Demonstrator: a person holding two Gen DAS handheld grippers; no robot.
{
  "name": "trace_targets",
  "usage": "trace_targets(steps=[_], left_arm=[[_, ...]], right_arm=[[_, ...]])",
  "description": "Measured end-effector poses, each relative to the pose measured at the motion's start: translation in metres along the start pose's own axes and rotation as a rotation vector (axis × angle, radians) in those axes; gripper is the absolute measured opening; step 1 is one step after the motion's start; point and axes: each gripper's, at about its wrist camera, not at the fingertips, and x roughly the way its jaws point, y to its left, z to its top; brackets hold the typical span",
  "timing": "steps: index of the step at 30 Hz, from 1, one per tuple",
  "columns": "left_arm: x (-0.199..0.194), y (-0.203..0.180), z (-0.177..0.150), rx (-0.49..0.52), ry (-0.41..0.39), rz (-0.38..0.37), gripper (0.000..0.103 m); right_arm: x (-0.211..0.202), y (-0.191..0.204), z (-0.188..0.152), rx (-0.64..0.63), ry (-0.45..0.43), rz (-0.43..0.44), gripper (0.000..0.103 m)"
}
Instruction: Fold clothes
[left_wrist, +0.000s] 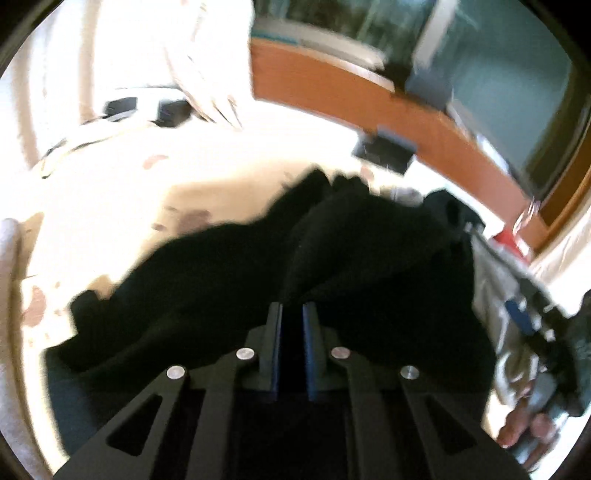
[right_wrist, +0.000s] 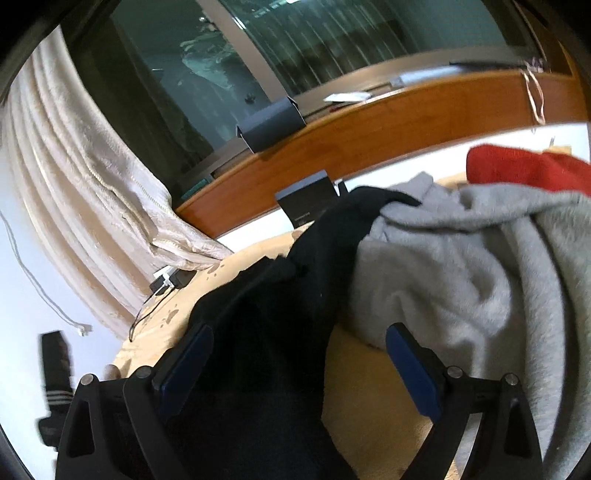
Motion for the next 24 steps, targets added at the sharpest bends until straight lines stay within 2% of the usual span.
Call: trace_targets(steps=[6,9,12,16,21,24], left_arm=[[-0.099,0.043,-0.005,-0.122,-0.194,0.027,0.012],[-0.139,0.073,-0.043,-0.135,-0.272,0.069,0.012],[-0.174,0.100,-0.073,-0.167,-0.324,0.146,0.012],[-0.193,0.143,-0.117,-0.270,-0.348,0.277,0.012],[-0.193,0.192,-0.151,-0.430,-0.297,0.420,0.012],[-0.195,0.208,-0.165,-0.516,-0.282,0.476,0.014]], right_arm=[[0.002,0.002,-0.002,-0.011,0.001,0.001,0.097],[0.003,0.001,-0.004,-0.013,0.004,-0.002,0.097],[0.004,0.002,-0.005,-0.014,0.009,0.000,0.097],[0.005,0.001,-0.006,-0.011,0.014,0.004,0.097],[0.007,0.001,-0.007,0.000,0.031,0.008,0.097],[0.008,0.002,-0.008,-0.002,0.037,0.009,0.097]])
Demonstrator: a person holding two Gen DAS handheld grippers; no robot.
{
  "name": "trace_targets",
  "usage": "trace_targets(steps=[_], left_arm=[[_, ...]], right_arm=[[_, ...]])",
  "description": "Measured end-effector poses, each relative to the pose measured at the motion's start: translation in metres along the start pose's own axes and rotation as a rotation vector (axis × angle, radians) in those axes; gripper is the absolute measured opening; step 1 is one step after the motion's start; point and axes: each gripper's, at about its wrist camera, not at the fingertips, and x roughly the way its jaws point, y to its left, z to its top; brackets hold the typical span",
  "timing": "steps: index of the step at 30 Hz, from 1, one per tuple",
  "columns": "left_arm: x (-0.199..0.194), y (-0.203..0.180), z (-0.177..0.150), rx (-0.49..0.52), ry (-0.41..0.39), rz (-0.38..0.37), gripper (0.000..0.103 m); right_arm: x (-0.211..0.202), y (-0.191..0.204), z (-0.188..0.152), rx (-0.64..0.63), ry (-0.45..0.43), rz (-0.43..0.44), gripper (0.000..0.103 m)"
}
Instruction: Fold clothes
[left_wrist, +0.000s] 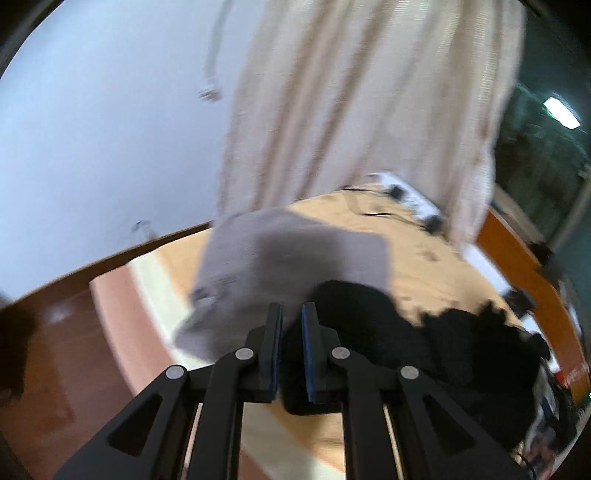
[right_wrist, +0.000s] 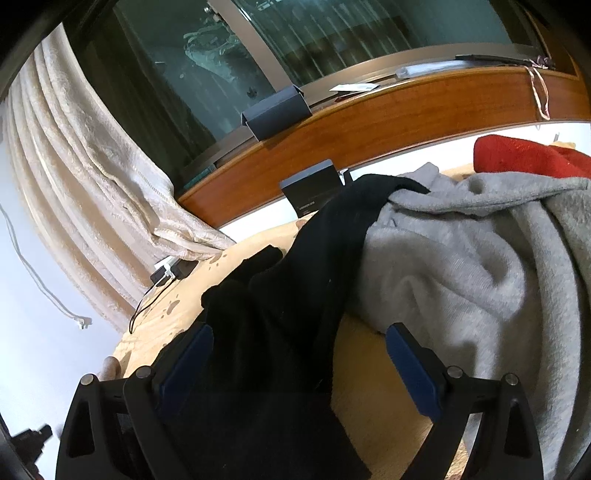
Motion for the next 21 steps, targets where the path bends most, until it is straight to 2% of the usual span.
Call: trace_targets(steps=[2,3,6,8,11,14,18,21], left_arm=[[0.003,0.003,-0.004,-0.018,0.019,0.012,0.022],[0.004,0.001,-0.006,-0.015,0.030,0.013,0.029],[0.002,-0.017,-0.015,0.050,0.059,-0.036,0.046],[-0.001,-0.039,-0.021,0.096,0.082,-0.097,0.052],[-0.011,-0.079,-0.023,0.166,0.139,-0.194,0.068],[0.002,-0.125,-0.025,0.186,0.246,-0.361,0.071],[0.026,-0.181,-0.023,0.190,0.320,-0.434,0.074],[0.051,-0.198,-0.017,0.144,0.394,-0.499,0.075]], right_arm=[[-0.001,0.003,0.000,-0.011,-0.002,-0.003,0.097],[-0.001,0.004,0.000,-0.017,-0.003,-0.004,0.097],[-0.002,0.006,-0.001,-0.027,-0.003,-0.007,0.097],[-0.002,0.006,-0.001,-0.028,-0.002,-0.008,0.097],[-0.001,0.006,-0.001,-0.025,-0.001,-0.012,0.097],[-0.002,0.006,0.000,-0.024,-0.002,-0.017,0.097],[-0.003,0.003,0.001,-0.020,-0.005,-0.023,0.097],[-0.002,0.000,0.002,-0.013,-0.003,-0.025,0.097]])
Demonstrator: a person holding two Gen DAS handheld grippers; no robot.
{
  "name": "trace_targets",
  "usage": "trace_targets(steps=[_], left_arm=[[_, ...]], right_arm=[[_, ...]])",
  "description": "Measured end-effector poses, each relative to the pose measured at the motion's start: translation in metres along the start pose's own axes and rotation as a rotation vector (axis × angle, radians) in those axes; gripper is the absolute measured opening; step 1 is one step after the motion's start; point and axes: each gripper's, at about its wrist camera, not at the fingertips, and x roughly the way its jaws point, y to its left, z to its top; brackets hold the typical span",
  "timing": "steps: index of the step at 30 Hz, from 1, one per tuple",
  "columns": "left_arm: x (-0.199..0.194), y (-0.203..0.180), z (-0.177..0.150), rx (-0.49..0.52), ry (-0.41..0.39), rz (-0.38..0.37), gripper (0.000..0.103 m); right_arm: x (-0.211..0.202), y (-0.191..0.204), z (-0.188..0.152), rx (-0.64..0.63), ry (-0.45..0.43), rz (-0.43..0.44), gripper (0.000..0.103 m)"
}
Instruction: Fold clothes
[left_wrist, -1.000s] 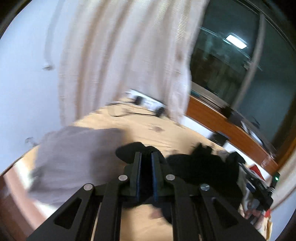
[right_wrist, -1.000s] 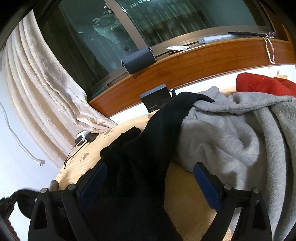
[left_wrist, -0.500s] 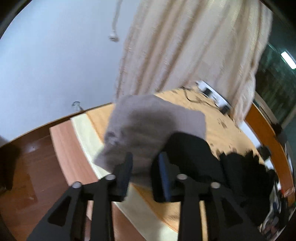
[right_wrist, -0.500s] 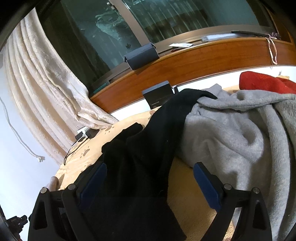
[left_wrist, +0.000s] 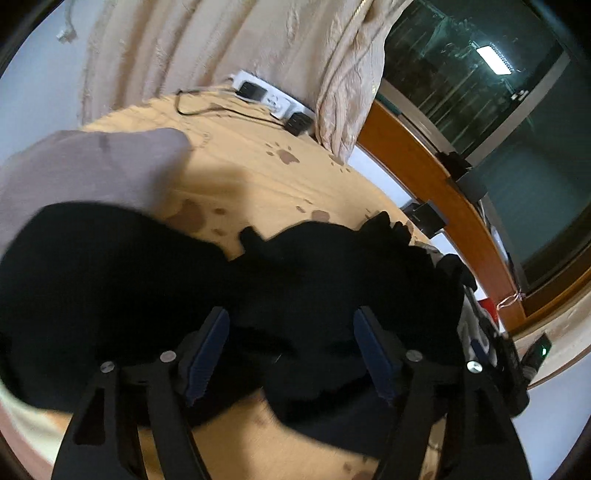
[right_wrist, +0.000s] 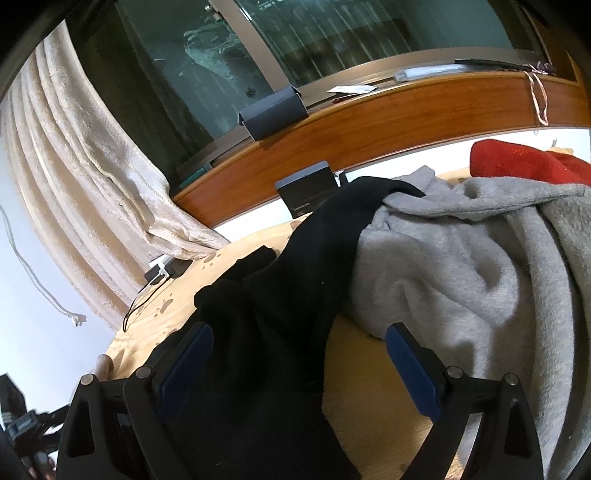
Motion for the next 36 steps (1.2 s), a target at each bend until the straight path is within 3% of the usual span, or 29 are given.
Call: trace_targets(steps=[3,8,21,23,25,27,30,36], left_arm=[[0.025,0.000,0.016,-0.056,0.059,-0.065,0.075],[0.049,0.004,0.017,-0.102,0.135,-0.010,0.075],[0.069,0.012,0.028,-0.134,0.158,-0.009,0.080],[0.072,0.010,0.030,-0.128,0.151,-0.015,0.075],[0.077,0.009,0.030,-0.112,0.162,-0.011,0.039],[0.082,0.012,0.029,-0.116,0.175,-0.017,0.018],[0.084,0.020,0.027,-0.145,0.174,-0.047,0.014],[0.066,0.022,0.021,-0.157,0.091,-0.139,0.011]], right_arm=[[0.001,-0.002,0.001,0.004,-0.001,-0.006,0.097],[0.005,-0.004,0.000,0.007,0.012,-0.013,0.097],[0.011,-0.001,-0.002,-0.012,0.035,-0.020,0.097],[0.009,0.000,-0.002,-0.021,0.025,-0.018,0.097],[0.007,0.001,-0.001,-0.029,0.014,-0.016,0.097],[0.005,0.001,0.000,-0.035,0.006,-0.020,0.097],[0.006,0.002,0.001,-0.045,0.007,-0.018,0.097],[-0.003,0.004,0.006,-0.076,-0.027,-0.029,0.097]])
